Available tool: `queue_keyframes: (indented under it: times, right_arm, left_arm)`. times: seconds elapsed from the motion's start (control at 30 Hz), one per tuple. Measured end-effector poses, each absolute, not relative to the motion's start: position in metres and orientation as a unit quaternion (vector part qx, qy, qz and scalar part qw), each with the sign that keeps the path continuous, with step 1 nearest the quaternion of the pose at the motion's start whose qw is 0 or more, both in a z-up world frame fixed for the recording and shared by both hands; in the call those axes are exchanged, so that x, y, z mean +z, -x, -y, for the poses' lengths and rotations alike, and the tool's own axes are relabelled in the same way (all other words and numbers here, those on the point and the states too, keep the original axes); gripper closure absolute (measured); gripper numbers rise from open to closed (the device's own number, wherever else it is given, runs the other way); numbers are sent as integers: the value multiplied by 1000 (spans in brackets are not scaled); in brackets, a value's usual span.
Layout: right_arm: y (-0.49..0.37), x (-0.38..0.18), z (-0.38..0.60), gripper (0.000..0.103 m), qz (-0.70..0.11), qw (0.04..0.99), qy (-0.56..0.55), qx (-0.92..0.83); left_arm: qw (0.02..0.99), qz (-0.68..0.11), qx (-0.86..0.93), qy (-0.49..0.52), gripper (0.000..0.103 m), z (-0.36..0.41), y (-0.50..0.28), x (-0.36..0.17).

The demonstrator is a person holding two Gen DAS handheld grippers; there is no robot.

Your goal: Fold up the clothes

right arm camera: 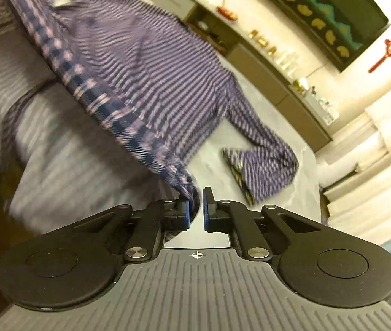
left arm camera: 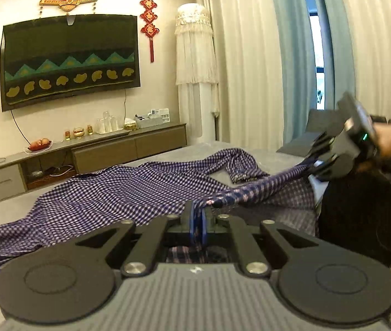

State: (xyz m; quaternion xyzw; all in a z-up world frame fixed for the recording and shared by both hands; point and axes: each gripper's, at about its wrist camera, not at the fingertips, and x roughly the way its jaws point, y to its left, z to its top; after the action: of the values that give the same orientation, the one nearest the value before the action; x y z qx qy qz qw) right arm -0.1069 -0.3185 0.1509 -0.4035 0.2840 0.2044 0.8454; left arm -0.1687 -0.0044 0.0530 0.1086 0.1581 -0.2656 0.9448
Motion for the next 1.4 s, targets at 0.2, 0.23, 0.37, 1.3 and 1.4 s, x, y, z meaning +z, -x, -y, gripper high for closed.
queue_keyframes:
  times: [0.2, 0.23, 0.37, 1.3, 1.4]
  right_arm:
    - [111, 163, 344, 81, -330, 812, 418, 239]
    - [112, 175, 349, 80, -333, 821, 377, 272]
    - [105, 212, 357, 59, -316, 853, 225, 350]
    - [10, 152, 321, 38, -384, 833, 209, 338]
    - [-31, 175, 319, 26, -357, 865, 132, 326]
  left_arm:
    - [923, -136, -301, -200, 57, 4, 212, 73]
    - [922, -134, -297, -210, 53, 3, 215, 77]
    - [926, -173, -254, -217, 38, -1, 195, 74]
    - [934, -353, -7, 59, 37, -94, 50, 41]
    - [926, -357, -10, 122, 33, -116, -4, 32]
